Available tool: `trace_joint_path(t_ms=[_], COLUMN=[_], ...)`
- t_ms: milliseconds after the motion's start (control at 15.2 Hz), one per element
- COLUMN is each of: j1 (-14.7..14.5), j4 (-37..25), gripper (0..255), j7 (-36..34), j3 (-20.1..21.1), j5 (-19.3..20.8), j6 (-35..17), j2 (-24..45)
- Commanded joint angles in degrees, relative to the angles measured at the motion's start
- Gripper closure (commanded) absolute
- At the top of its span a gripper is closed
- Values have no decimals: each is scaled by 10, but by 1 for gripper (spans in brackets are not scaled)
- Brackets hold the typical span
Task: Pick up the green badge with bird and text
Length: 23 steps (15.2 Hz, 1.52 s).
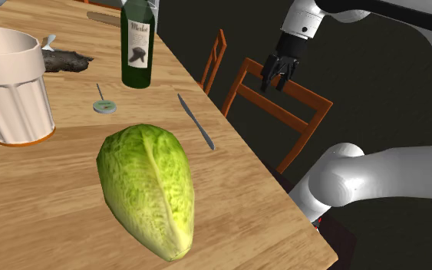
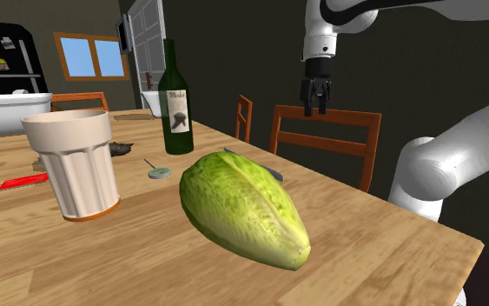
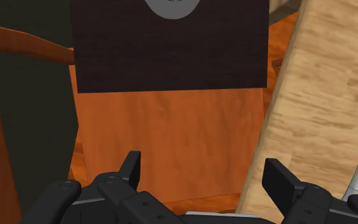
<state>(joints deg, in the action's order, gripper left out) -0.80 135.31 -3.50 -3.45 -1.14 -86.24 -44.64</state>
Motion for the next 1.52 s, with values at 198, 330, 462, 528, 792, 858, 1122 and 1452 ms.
trace_joint_path(t_ms=[198,330,462,528,792,858,1122,1452], j1=[-12,-19,-26,-29,-39,-41,-48,-55], j4=[-6,-14,-24,-31,-63,-73,-120,-195], gripper=[0,0,0,0,0,0,0,0], j7=[-41,-68,-95,-108,-161,-174,-229,-301], j3=[36,59,82,93,137,148,189,237], j5=[-25,-39,-52,-57,-73,-75,-75,-56], j6=[-26,-44,-62,-70,-104,-112,-140,-166], j2=[27,48,72,85,142,157,224,319])
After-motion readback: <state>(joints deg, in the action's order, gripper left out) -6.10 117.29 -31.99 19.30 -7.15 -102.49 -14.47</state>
